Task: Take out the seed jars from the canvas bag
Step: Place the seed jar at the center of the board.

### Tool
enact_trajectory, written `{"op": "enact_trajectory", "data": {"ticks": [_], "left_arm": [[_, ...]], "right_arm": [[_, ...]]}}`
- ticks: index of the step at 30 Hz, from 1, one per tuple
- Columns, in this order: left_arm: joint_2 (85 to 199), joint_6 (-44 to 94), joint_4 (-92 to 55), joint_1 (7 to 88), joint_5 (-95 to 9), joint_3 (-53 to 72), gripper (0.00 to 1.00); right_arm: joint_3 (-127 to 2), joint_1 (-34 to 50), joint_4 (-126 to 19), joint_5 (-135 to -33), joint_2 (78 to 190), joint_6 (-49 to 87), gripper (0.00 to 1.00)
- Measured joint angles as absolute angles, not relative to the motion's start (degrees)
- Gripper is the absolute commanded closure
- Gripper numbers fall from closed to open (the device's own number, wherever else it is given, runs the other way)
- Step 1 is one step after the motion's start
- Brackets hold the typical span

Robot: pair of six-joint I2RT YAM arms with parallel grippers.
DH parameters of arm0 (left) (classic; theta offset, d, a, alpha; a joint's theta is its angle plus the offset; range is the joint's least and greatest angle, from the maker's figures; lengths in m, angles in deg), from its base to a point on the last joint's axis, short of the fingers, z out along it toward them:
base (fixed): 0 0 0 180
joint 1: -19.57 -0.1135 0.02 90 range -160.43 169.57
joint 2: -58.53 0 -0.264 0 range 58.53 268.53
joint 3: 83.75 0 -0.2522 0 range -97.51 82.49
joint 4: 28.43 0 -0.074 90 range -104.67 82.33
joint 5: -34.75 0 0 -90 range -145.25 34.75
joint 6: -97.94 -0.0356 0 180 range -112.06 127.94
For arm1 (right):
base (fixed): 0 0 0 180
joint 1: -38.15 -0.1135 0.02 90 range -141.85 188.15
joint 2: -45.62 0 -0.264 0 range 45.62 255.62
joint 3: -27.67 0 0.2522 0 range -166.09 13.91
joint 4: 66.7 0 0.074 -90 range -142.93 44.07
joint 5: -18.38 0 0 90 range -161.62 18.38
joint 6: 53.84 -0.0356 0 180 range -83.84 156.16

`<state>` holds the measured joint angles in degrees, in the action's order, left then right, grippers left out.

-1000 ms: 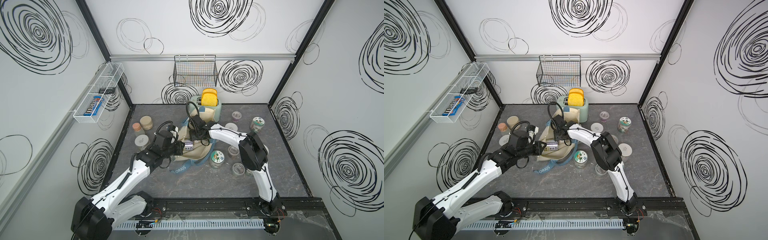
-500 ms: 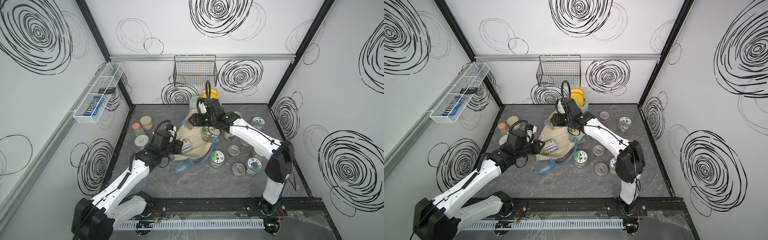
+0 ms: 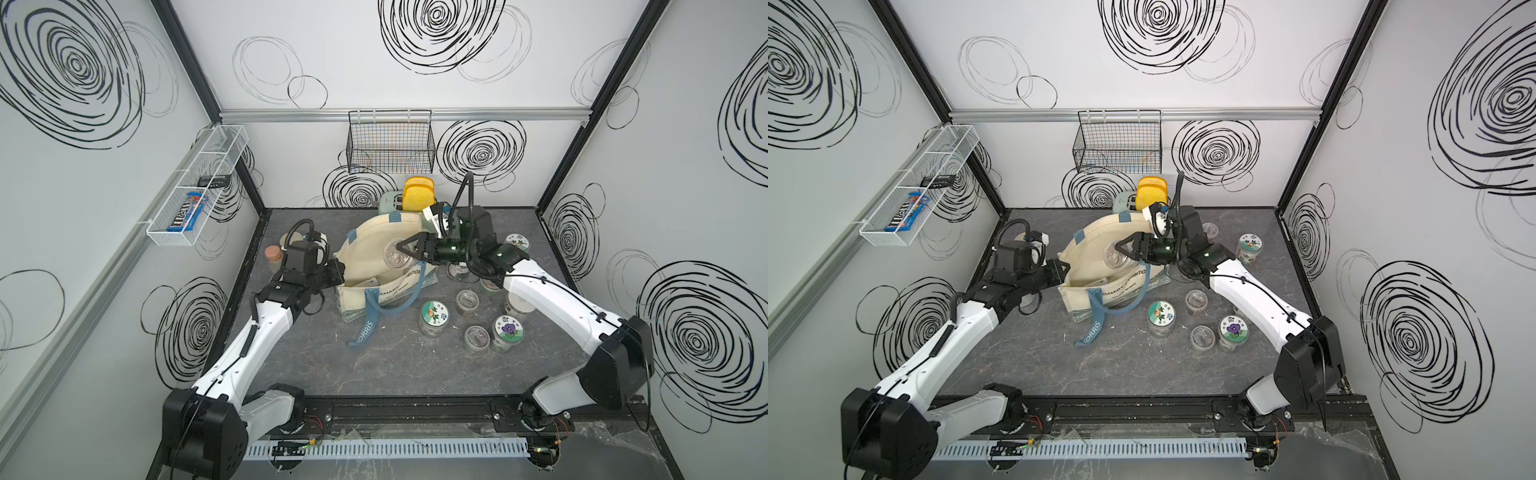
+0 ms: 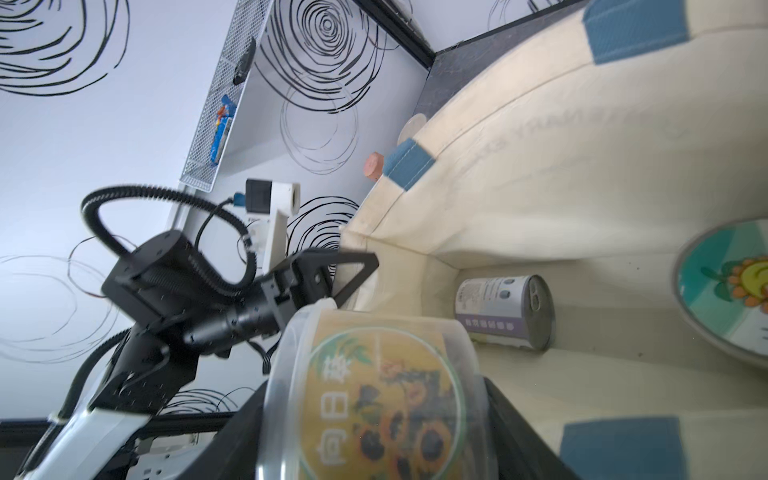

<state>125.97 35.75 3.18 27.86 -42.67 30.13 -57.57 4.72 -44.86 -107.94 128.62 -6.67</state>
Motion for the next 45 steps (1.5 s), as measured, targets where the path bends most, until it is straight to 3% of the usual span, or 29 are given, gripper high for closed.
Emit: {"op": "enact_trajectory", "data": {"ticks": [9, 17, 28, 42, 45], "left_arm": [[136.2, 35.5, 3.0, 21.5, -41.0, 19.8, 0.84], [142.8, 34.9, 2.8, 19.8, -39.5, 11.2, 0.84], [152.4, 35.0, -0.9, 19.8, -36.6, 4.9, 0.84], [151.0, 35.0, -1.1, 19.8, -35.7, 6.0, 0.84], [150.7, 34.9, -1.1, 19.8, -35.7, 6.4, 0.84]], "right_arm": [[-46.8, -5.2, -46.4, -107.2, 125.1, -6.4, 0.37], [-45.0, -15.6, -47.3, -102.5, 133.4, -7.1, 0.37], [-45.0, -20.4, -51.7, -97.3, 137.0, -9.3, 0.37], [-48.1, -27.0, -60.5, -92.9, 153.5, -14.3, 0.37], [-48.0, -27.3, -62.5, -91.9, 154.1, -15.3, 0.32]]}}
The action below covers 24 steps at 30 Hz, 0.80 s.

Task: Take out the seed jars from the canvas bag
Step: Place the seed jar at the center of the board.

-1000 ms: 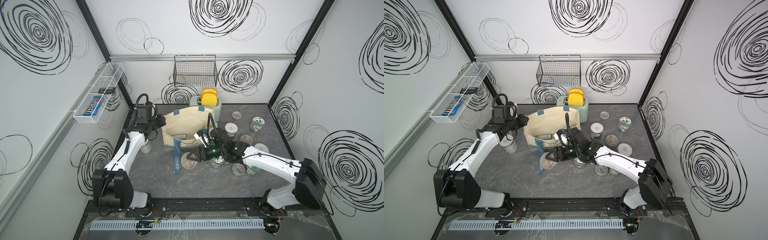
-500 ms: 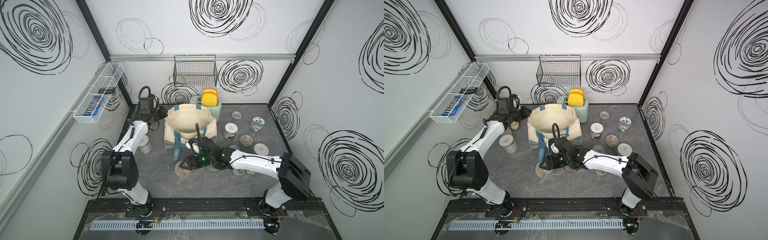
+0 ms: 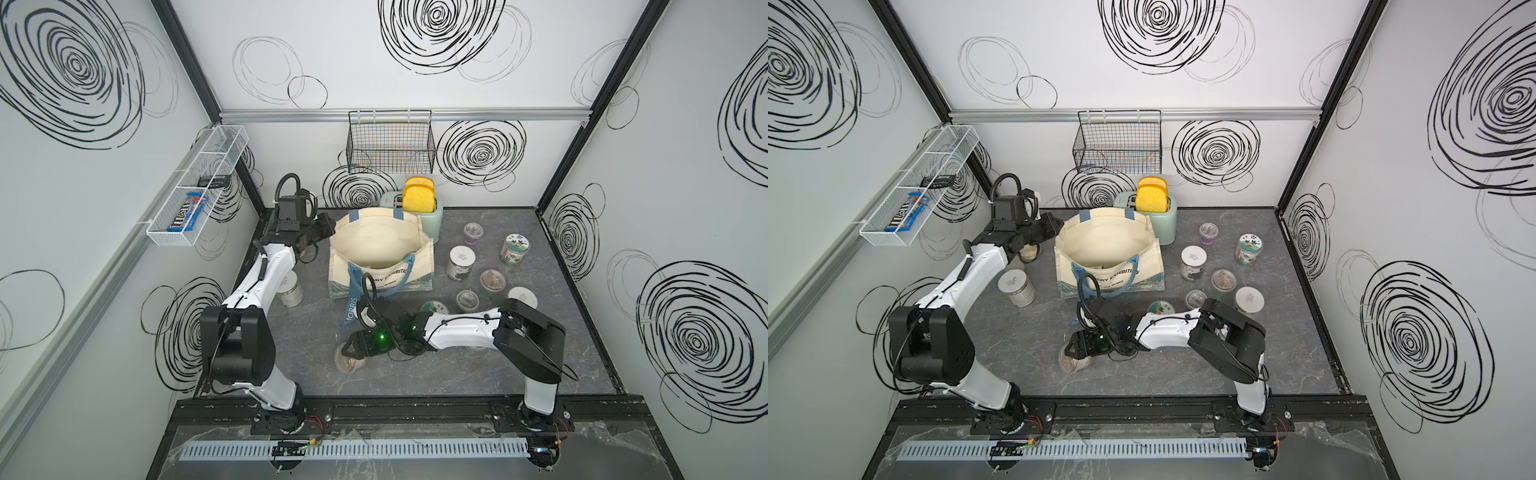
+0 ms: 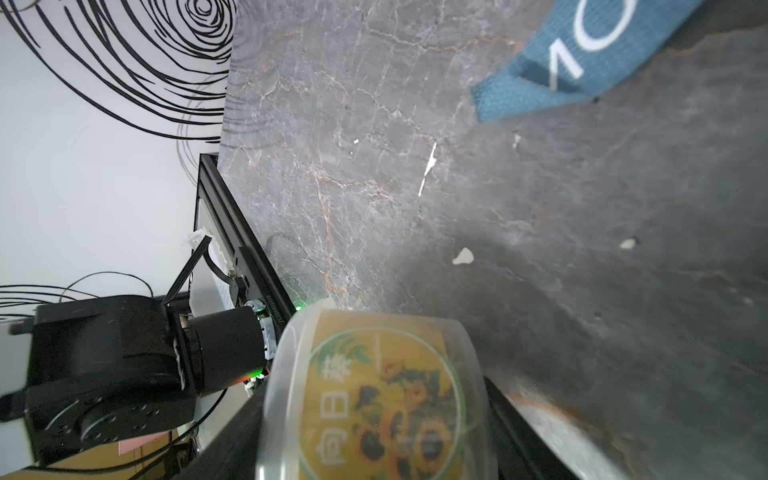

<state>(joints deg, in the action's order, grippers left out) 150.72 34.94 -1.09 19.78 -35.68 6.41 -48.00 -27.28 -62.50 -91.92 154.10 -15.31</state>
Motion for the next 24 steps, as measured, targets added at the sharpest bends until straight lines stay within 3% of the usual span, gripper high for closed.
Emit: {"op": "enact_trajectory", "data": {"ticks": [4, 15, 20, 24], "left_arm": [[150.4, 34.9, -1.2, 19.8, -35.7, 7.0, 0.84], [149.8, 34.9, -1.2, 20.1, -35.6, 7.5, 0.84], [149.4, 34.9, -1.6, 20.4, -35.6, 8.2, 0.84], [148.4, 34.9, -1.5, 20.8, -35.7, 9.0, 0.84]], "right_arm": [[-46.7, -26.9, -64.4, -91.4, 154.1, -16.2, 0.2], [-41.5, -25.2, -65.7, -90.0, 151.1, -17.6, 0.12], [-39.4, -24.4, -63.7, -89.2, 147.2, -17.6, 0.0], [-39.7, -24.2, -61.1, -89.0, 141.9, -15.6, 0.03]]}}
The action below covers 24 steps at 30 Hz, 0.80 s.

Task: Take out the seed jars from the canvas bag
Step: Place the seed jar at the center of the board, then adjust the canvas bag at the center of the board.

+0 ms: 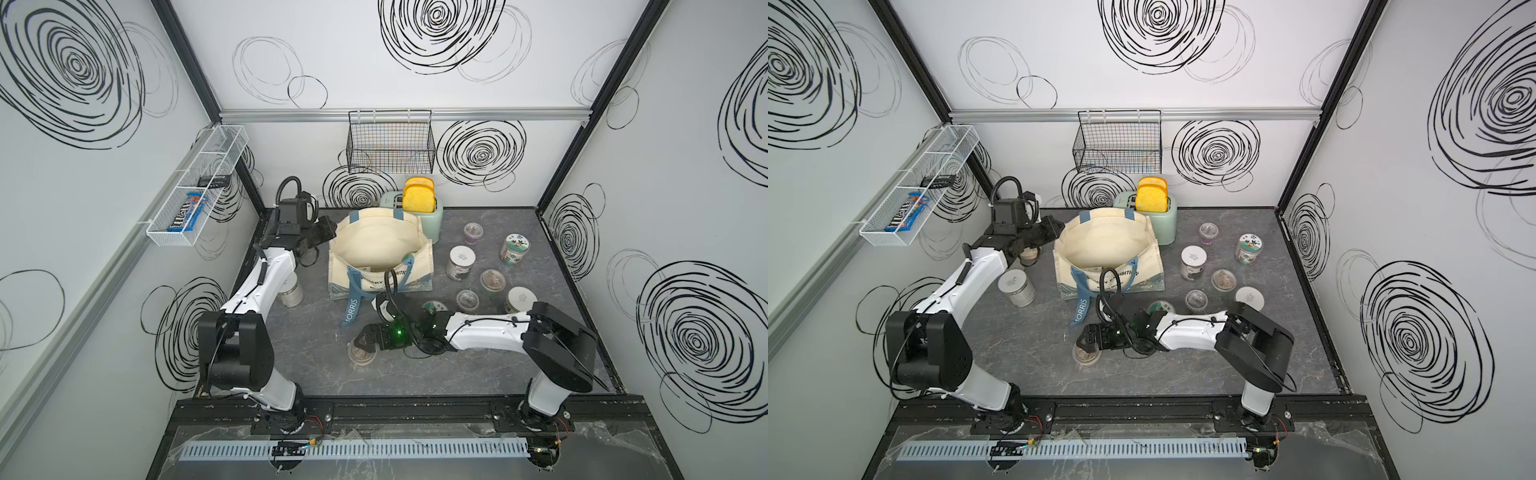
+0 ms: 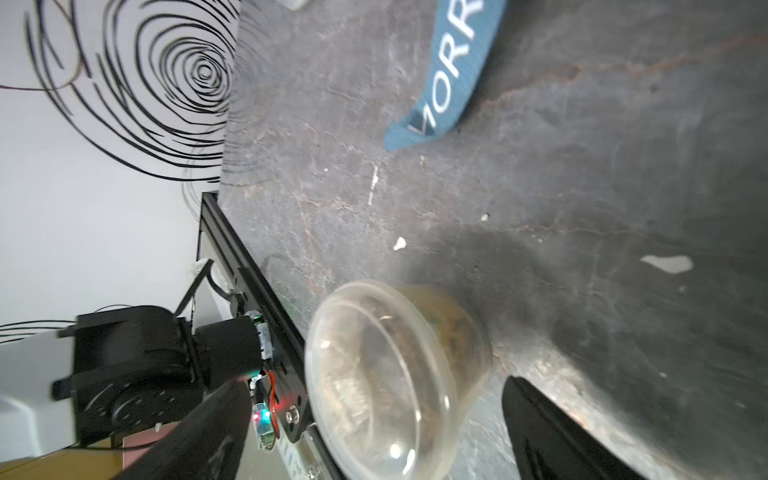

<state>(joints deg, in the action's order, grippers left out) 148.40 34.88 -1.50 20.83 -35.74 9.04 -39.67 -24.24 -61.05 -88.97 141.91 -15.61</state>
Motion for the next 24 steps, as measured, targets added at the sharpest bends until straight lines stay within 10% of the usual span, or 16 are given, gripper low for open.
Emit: {"op": "enact_trajectory", "data": {"ticks": [13, 24], "left_arm": [[136.0, 33.6, -2.4, 25.4, -38.2, 20.2, 0.86], [124.8, 33.4, -4.5, 28.5, -42.1, 30.4, 0.85]], "right_arm": [[-53.3, -14.8, -51.2, -87.6, 122.0, -4.6, 0.15], [-76.8, -8.9, -35.2, -81.5, 146.0, 6.4, 0.56]]}}
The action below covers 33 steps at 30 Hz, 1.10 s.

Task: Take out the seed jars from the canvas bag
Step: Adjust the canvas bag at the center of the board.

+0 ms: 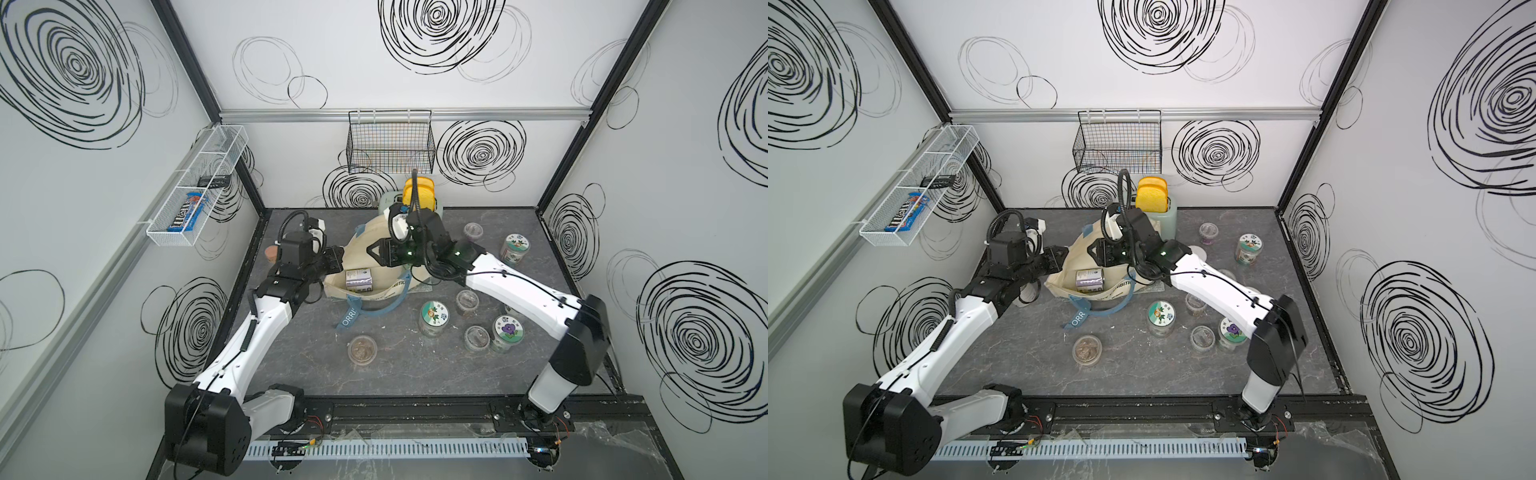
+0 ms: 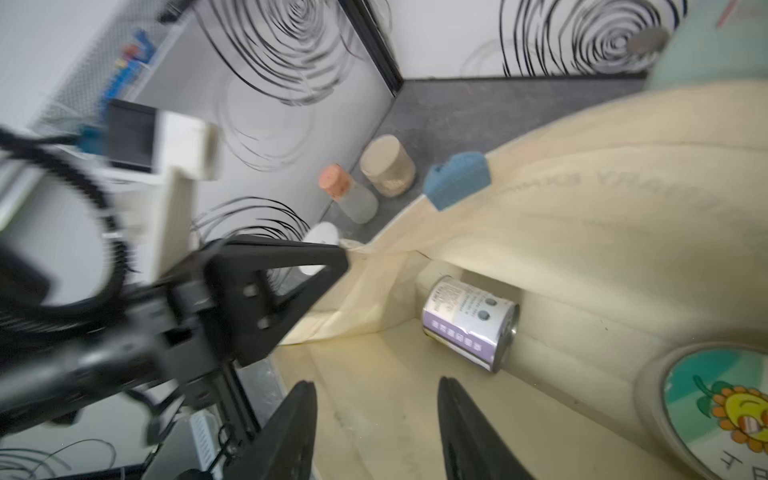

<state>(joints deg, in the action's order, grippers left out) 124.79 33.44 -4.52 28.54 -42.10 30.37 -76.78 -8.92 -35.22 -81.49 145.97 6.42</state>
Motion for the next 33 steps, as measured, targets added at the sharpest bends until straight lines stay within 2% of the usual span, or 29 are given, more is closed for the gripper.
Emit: {"op": "enact_trajectory", "data": {"ticks": [1, 2, 5, 7, 11, 14, 18, 23, 26, 29, 33], "left_arm": [[124.0, 33.4, -4.5, 28.7, -42.5, 30.9, 0.84], [123.5, 33.4, -4.3, 28.8, -42.9, 31.2, 0.77], [123.1, 33.1, -3.1, 29.1, -44.2, 31.4, 0.43], [123.6, 32.8, -1.1, 29.3, -45.0, 31.2, 0.28], [126.1, 31.0, 4.5, 30.4, -47.8, 29.2, 0.14], [126.7, 29.9, 7.8, 32.7, -50.2, 27.1, 0.12], [127.0, 29.2, 9.9, 35.4, -52.2, 25.8, 0.18], [127.1, 29.0, 10.6, 36.0, -53.0, 27.0, 0.59], [126.5, 29.2, 11.1, 36.3, -53.4, 28.0, 0.76], [126.0, 29.3, 11.5, 37.0, -53.9, 28.6, 0.85], [124.5, 29.4, 11.8, 38.6, -54.3, 30.2, 0.88]], "right_arm": [[-77.3, -9.2, -33.3, -80.5, 148.1, 7.2, 0.57], [-77.3, -9.3, -31.6, -79.7, 149.6, 7.8, 0.58], [-76.8, -10.3, -26.7, -78.0, 152.3, 9.1, 0.61], [-74.8, -11.5, -25.6, -77.2, 152.2, 9.5, 0.61], [-68.4, -14.1, -25.8, -77.2, 149.4, 9.2, 0.61], [-64.4, -15.3, -25.9, -77.6, 147.2, 8.4, 0.61], [-60.7, -15.8, -27.9, -77.6, 145.3, 6.8, 0.61], [-57.9, -16.0, -30.6, -77.3, 144.1, 5.1, 0.58], [-57.7, -15.9, -32.3, -77.1, 143.9, 4.7, 0.5], [-57.6, -15.6, -34.9, -77.4, 143.9, 4.7, 0.41], [-57.6, -14.6, -38.2, -77.1, 143.9, 7.6, 0.28]]}}
